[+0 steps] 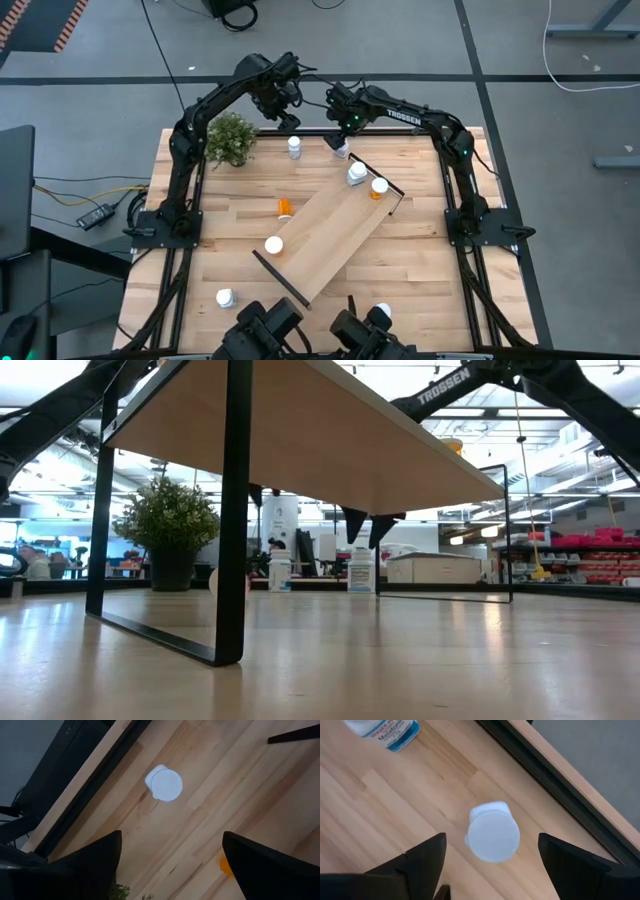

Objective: Pick and place medicine bottles onto shelf by color
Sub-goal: Put the top right white pill bottle on the shelf

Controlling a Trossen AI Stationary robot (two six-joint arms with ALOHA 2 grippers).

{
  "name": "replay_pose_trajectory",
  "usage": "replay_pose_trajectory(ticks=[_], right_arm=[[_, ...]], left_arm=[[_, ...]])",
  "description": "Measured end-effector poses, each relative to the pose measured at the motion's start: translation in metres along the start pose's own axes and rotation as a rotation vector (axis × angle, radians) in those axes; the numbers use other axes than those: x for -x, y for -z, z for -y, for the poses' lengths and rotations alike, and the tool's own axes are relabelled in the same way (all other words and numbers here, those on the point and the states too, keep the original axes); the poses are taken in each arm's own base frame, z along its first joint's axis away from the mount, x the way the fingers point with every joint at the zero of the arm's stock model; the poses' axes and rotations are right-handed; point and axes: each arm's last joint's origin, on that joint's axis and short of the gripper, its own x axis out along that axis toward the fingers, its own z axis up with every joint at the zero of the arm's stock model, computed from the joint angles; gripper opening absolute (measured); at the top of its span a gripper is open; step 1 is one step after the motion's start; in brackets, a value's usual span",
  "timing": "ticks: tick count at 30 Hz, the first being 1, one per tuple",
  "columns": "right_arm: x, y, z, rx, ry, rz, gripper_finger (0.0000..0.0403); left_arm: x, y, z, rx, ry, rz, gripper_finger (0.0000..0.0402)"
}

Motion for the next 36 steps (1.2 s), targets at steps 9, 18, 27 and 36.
replay_pose_trajectory(ticks=[9,18,27,36], right_arm=[[-0.003,0.001,-0.001,0.002,0.023,0.005,0.0321],[-0.018,0.012,0.001,-0.019,0.024,-0.054,0.0320],[-0.018,0.010,0.001,-0.045,0.018,-0.026,0.0314],[-0.019,0.010,0.001,-0.040,0.016,-0.025,0.0254]], left_arm=[[0.000,0.001,0.001,-0.002,0.001,-0.011,0.0353],[0.000,0.001,0.002,-0.003,0.001,-0.011,0.0353],[0.000,0.001,0.002,-0.004,0.001,-0.015,0.0353],[0.000,0.002,0.002,-0.003,0.001,-0.017,0.0353]])
